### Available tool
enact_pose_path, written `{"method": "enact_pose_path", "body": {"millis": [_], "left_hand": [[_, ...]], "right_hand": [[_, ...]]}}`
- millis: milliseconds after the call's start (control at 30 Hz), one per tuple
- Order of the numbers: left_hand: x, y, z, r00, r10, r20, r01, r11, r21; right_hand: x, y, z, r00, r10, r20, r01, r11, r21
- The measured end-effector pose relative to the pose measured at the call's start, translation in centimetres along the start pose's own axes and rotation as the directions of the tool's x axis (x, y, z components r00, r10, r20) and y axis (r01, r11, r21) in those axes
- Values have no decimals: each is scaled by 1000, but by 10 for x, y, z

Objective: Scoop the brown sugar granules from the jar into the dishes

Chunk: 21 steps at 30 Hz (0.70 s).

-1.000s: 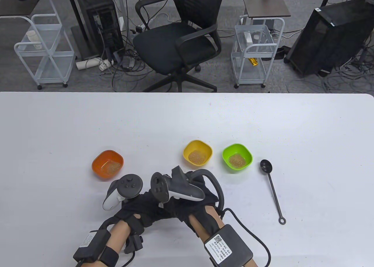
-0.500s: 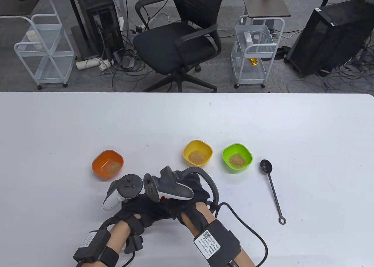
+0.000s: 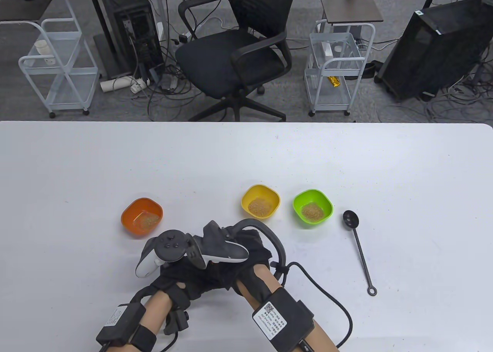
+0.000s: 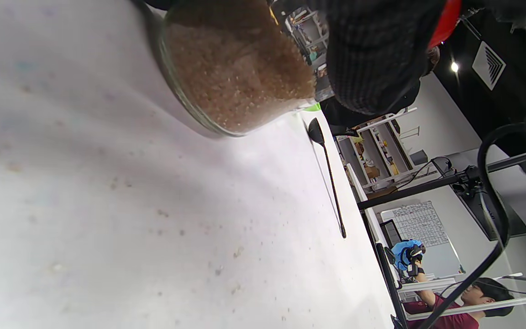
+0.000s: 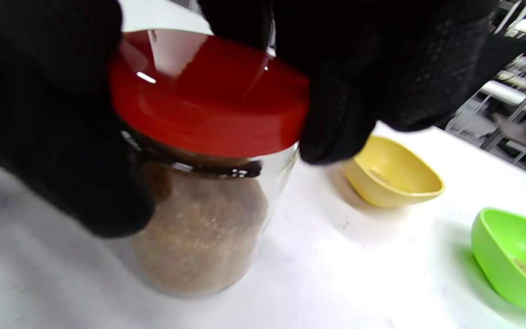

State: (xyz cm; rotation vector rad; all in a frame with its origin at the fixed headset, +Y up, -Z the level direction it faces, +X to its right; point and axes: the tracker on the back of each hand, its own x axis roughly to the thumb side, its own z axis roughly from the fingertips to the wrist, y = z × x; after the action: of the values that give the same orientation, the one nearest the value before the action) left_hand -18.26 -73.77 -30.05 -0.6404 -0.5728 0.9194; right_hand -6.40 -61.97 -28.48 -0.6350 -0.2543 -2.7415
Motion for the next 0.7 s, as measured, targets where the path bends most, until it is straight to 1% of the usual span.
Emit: {"method": "enact_pose_path", "body": {"millis": [33,67,133,167,200,233,267,300,333,400,467,533,600,667,700], "left_hand": [[0,0,0,1000,0,0,0,1000,0],[0,0,0,1000,1,0,-1,1000,-1],[0,0,0,1000,1,0,-1,1000,-1],[0,0,0,1000,0,-1,0,1000,-1],[0,0,0,1000,-1,-1,1,1000,-1],[0,0,0,1000,-1,-1,1,1000,-1],[0,0,0,1000,-2,-1,2,1000,-1],[0,0,0,1000,-5,-2,5,1000,0],[0,0,0,1000,-4,-2,4,1000,1],[0,0,0,1000,-5,-3,5,1000,1],[0,0,0,1000,-7,-4,7,1000,0],[0,0,0,1000,-9,-4,9,1000,1],[0,0,0,1000,-8,-4,8,1000,1],[0,0,0,1000,-12,-5,12,1000,-1],[0,0,0,1000,-12,-5,12,1000,-1]], "right_hand": [[0,2,0,1000,8,-13,-9,999,-38],[0,1,0,1000,7,-6,-7,999,-48],[-2,0,3,1000,3,-1,-3,1000,12],[-5,-1,5,1000,-14,21,12,995,97],[-6,-2,7,997,-58,46,51,988,145],[-7,-2,7,995,-77,63,67,986,151],[-8,-2,8,994,-81,76,70,988,139],[-8,-2,8,996,-62,66,56,994,95],[-7,0,7,995,-51,84,46,997,65],[-3,2,7,999,-39,27,38,999,14],[-1,2,8,1000,-17,8,18,1000,-4],[-2,1,8,1000,-12,12,12,1000,4],[-4,1,10,999,-30,46,27,998,60],[-6,1,9,995,-47,90,40,996,82],[-6,1,10,996,-34,85,28,997,74]]}}
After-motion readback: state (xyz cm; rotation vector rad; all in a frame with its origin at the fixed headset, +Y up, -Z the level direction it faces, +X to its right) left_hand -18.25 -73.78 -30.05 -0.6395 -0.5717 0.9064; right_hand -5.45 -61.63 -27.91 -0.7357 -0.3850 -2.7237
